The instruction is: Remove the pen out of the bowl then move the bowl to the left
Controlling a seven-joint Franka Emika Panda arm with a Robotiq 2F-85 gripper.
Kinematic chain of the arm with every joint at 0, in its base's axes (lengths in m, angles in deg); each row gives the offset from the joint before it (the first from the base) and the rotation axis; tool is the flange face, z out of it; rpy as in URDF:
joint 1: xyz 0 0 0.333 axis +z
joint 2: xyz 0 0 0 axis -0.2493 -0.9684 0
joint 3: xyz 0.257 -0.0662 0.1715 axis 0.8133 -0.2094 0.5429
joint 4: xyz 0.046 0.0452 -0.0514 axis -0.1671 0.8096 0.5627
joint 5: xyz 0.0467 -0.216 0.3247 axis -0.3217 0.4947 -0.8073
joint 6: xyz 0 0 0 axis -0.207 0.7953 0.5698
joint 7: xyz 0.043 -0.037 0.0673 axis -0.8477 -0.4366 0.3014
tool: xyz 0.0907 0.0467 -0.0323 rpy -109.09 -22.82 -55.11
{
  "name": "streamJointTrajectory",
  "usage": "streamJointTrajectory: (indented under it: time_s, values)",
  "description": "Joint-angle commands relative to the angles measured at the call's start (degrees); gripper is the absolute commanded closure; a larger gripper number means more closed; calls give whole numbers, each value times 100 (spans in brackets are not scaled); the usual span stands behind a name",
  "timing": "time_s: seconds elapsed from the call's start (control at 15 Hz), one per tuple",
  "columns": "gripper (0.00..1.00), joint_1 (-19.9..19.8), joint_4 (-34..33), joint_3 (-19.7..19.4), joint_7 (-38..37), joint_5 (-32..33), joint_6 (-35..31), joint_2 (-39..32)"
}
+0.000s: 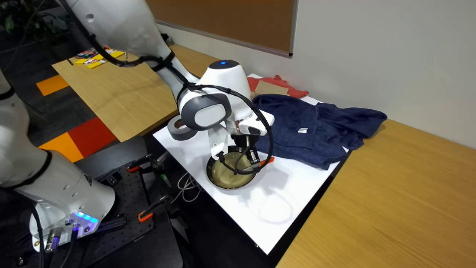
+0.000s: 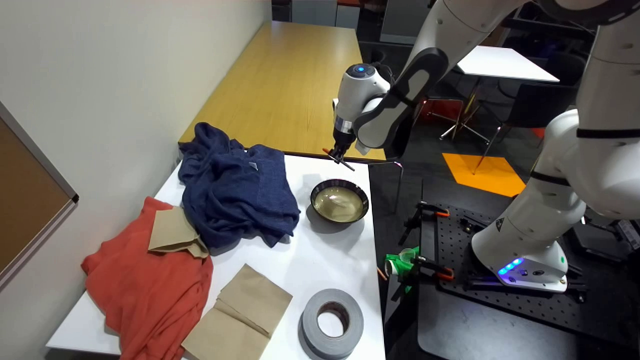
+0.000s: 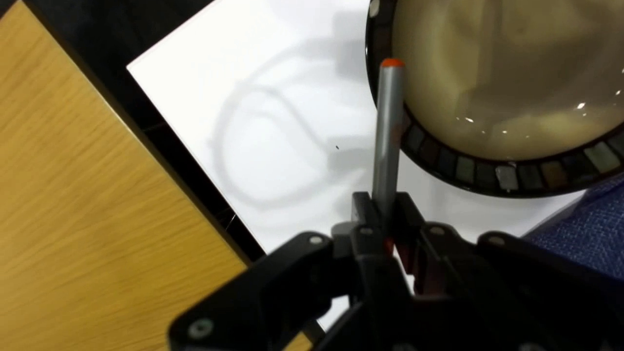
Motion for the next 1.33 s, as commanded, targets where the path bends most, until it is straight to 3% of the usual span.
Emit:
streamJointTrajectory:
  time_s: [0.0,0.67,1.27]
  values:
    - [96,-94,-320,70,-172,22,246,24]
    - [96,-734,-1751,676,162,-219,1167,-861]
    - [96,-1186,-2692,923,333,-292,653,-2081]
